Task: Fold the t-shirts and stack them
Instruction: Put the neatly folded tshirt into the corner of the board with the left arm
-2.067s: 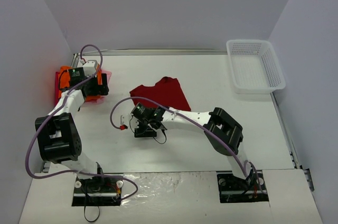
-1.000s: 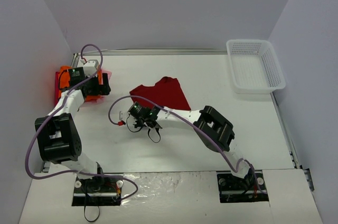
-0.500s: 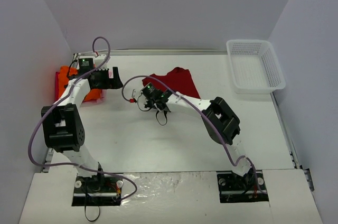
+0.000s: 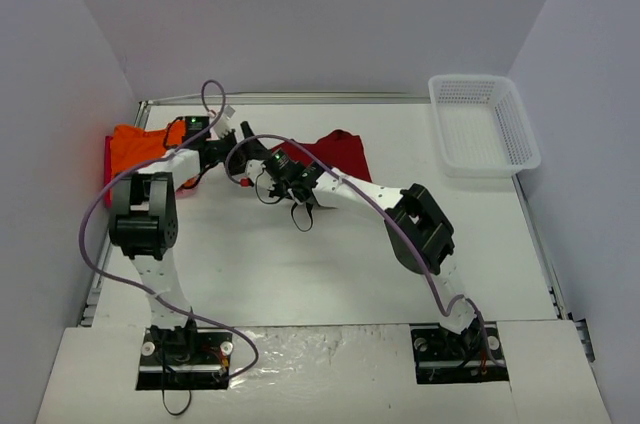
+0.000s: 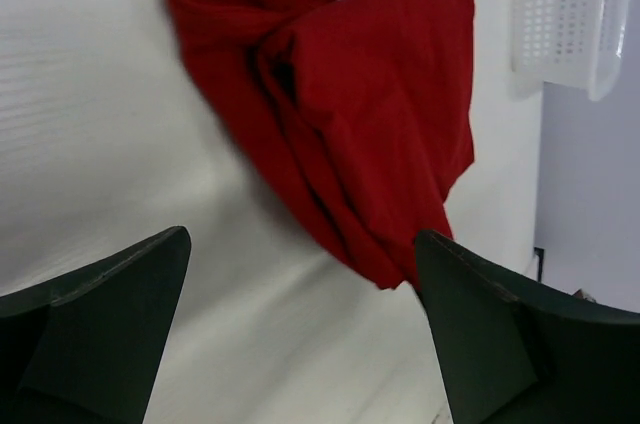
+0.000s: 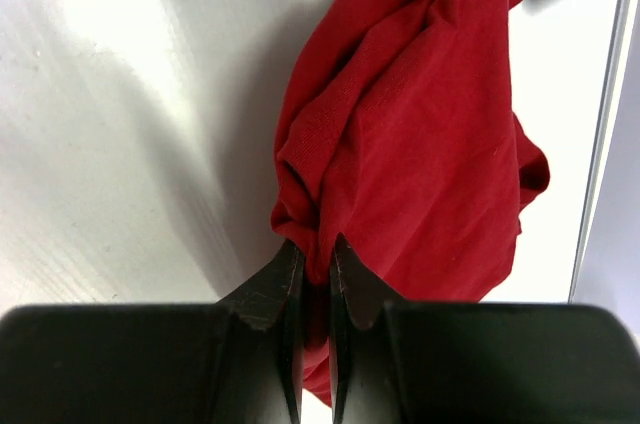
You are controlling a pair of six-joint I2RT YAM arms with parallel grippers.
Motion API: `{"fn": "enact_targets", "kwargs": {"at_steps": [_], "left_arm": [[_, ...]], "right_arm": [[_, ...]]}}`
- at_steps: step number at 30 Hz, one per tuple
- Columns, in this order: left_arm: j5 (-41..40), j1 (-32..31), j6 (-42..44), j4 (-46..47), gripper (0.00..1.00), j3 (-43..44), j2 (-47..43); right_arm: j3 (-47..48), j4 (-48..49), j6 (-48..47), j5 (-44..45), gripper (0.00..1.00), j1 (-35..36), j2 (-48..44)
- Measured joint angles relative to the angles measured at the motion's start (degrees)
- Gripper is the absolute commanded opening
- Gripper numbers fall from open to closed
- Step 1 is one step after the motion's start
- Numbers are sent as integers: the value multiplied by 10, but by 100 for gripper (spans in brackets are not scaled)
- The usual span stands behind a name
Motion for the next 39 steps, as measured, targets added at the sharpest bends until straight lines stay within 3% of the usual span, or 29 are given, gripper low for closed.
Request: {"fn": "enact_targets", "kwargs": {"at_steps": [5, 9, 23, 26, 33, 34, 36, 37, 39], "left_arm": [[29, -62, -103, 68, 94, 4, 64], [59, -76, -187, 133, 94, -1, 107], [56, -83, -296, 256, 94, -35, 121], [58, -91, -305, 273, 100, -35, 126], [64, -101, -325, 304, 68, -34, 145], [64, -102, -328, 307, 57, -34, 148], [62, -103, -328, 307, 47, -34, 155], [61, -103, -328, 307, 25, -34, 159], [59, -104, -327, 304, 11, -33, 166]], "right_arm": [[0, -9, 0, 2, 0, 0, 0], [0, -10, 0, 2, 0, 0, 0], [45, -31, 7, 2, 0, 5, 38], [48, -36, 7, 2, 0, 7, 38], [48, -45, 7, 3, 0, 8, 38], [48, -45, 7, 3, 0, 8, 38], [48, -45, 7, 3, 0, 8, 38], [48, -45, 7, 3, 0, 8, 38], [48, -47, 7, 5, 0, 8, 38]]}}
